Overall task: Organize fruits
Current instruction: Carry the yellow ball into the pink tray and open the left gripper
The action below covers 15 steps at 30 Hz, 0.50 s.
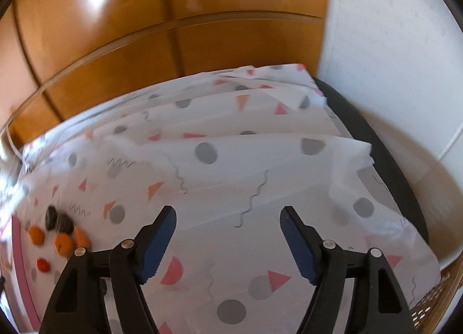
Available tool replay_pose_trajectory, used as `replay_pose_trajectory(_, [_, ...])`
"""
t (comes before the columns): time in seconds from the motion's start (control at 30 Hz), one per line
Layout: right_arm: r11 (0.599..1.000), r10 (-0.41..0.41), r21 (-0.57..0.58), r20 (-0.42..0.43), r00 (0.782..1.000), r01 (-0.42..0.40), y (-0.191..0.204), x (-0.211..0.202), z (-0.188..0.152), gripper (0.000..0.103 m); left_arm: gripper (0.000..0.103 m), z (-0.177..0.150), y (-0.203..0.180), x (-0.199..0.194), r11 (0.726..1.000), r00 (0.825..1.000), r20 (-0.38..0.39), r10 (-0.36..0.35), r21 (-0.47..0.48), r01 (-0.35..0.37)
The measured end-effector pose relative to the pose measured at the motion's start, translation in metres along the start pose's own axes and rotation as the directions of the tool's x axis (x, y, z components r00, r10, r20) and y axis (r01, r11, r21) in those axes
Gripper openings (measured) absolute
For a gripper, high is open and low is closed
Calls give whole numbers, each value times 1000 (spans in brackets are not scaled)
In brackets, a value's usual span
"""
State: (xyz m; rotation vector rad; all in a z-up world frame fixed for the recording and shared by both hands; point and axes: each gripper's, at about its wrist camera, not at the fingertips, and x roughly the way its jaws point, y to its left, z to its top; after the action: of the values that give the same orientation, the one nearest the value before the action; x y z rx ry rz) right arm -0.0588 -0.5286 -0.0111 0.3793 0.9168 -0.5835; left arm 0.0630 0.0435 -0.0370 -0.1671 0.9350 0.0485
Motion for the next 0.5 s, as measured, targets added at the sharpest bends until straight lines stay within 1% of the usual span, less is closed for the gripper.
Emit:
replay_pose_trajectory(0.07, [1000,7,-20,-10,1000,-7,5,2,-2,69,55,-6,9,-7,999,1000,11,17,-35,-17])
replay_pose_trajectory(0.13, [999,28,-26,-31,999,-29,8,4,-3,68,65,-11,16,-12,997,999,14,32,-73,-30])
replay_pose_trajectory(0.17, [998,46,-30,-47,998,-47,9,7,-3,66,65,-13,21,-15,995,999,19,41,-90,-39])
replay_pose_trajectory(0.2, [996,69,-43,-68,995,-72,13,8,-5,63,65,-15,23,-17,994,999,21,50,-97,-47])
replay_pose_trajectory(0.27, [991,100,-82,-80,992,-107,24,7,-8,59,66,-17,26,-20,992,997,23,70,-103,-67])
replay_pose_trajectory(0.3, [986,119,-109,-80,990,-127,31,5,-10,59,68,-17,27,-20,992,997,22,74,-108,-71])
replay_pose_trajectory(0.4, [955,200,-200,-108,974,-219,63,-4,-20,59,72,-18,32,-22,989,996,23,81,-127,-77])
replay_pose_trajectory(0.5, [919,245,-284,-133,960,-274,98,-11,-35,59,73,-19,34,-22,988,997,20,77,-136,-74])
